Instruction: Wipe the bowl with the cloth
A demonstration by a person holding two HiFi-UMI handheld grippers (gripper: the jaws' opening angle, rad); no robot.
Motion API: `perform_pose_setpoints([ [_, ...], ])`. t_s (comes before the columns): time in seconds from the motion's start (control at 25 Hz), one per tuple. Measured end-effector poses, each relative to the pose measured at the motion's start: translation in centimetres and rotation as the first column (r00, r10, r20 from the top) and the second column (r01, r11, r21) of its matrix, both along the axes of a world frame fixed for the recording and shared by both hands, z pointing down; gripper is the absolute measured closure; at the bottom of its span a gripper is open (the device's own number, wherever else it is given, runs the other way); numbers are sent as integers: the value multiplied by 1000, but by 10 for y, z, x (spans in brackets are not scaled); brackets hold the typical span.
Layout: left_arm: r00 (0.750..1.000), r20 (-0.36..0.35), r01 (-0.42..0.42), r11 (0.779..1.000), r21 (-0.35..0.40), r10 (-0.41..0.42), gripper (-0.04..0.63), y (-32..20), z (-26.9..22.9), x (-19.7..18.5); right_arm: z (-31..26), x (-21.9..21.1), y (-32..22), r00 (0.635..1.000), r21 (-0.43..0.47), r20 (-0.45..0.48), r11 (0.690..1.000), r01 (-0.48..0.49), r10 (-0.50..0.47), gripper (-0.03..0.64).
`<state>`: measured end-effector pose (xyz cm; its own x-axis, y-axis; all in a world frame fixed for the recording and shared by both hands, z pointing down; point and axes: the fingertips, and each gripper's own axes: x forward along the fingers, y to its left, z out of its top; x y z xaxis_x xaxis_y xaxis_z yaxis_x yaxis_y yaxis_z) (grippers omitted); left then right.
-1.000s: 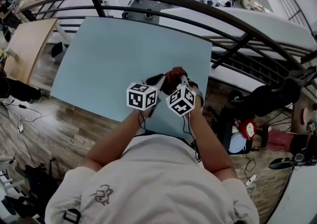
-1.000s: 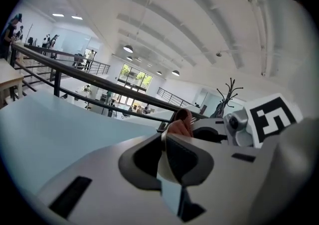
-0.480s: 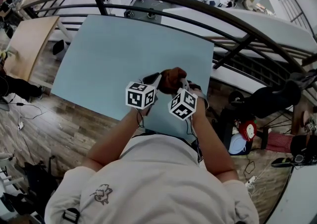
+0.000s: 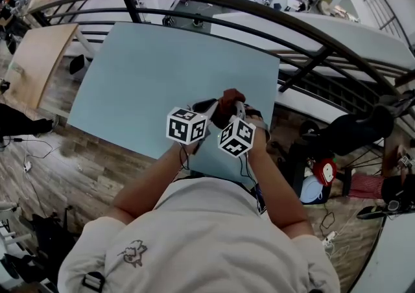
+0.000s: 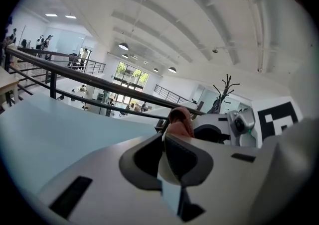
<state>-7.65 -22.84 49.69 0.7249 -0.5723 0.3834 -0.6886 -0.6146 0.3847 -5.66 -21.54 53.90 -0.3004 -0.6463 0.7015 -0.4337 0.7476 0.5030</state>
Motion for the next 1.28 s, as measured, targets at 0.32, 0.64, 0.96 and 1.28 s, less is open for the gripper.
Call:
perform_pose_setpoints([
  [0.32,1000,8,29,999,28,-29,563,-12,-1,-9,18,-25,22,997,-94,34,993,73,-70,509],
  [0.64,996,45,71,997,14,-72,568,-21,10,-31,3,1,10,1000,-40,-20,999,1,-2,509],
  [0.96,1000,-19,-7,1000,-22,7,568,0,7,-5,-19,7,-14,999,69,-22,997,-36,38,509],
  [1.28,997,-68,28,1000,-6,-28,571,-6,-1,-14,-3,-15,-4,999,-19,8,999,-33,34,509],
])
